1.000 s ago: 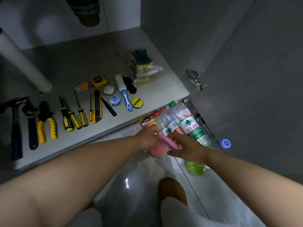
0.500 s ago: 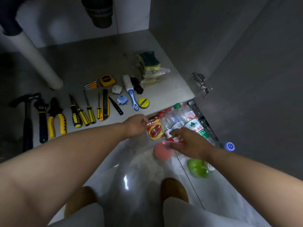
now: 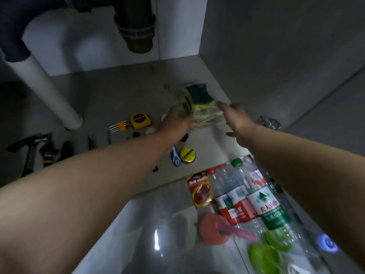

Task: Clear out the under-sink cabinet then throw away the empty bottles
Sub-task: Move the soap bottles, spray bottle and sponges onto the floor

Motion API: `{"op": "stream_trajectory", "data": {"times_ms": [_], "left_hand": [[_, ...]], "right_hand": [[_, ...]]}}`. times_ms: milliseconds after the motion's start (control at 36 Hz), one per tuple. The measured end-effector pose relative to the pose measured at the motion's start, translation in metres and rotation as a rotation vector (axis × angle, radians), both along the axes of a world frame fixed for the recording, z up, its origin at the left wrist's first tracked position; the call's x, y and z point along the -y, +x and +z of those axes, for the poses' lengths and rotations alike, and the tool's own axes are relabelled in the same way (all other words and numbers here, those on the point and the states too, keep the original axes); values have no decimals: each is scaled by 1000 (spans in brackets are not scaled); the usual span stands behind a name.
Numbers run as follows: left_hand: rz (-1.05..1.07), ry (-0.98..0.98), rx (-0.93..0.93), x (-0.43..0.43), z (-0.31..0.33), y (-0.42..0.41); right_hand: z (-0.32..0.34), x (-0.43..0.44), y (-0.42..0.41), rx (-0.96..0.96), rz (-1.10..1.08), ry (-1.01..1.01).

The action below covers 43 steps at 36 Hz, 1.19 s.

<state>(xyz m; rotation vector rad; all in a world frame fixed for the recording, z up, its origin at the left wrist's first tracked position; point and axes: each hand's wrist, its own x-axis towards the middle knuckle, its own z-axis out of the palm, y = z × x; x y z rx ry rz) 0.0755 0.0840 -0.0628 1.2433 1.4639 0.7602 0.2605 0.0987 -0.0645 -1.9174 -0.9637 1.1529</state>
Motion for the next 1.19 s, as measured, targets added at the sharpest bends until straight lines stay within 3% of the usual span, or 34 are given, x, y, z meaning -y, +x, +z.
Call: {"op": "stream_trajectory", "data": {"times_ms": [56,222,333,556,722,889,1056,1194], "left_hand": [[-13,-5,25,-16,-1,6],[49,-285,279,-47,-4,20],[72,-343,292,-52,-6,27],[77,-277,326,-37,7,28],[-58,-346,373,-7,31,27],[-112,-327,415,36,59,16],[-171,-322,449,88,86,15],[-360,-348,325,135,106,27]], "right_hand": [[-4,-12,3,-101,22,-42],[-13,-32,2,-247,91,-128],[-19,-30,-1,-277,105,-84],[-6,-7,14,-374,90,-30],[26,25,31,-573,228,-63],[59,69,27,-567,331,-84],[95,133,20,-627,273,-90],[112,207,38,-618,148,-41]]}}
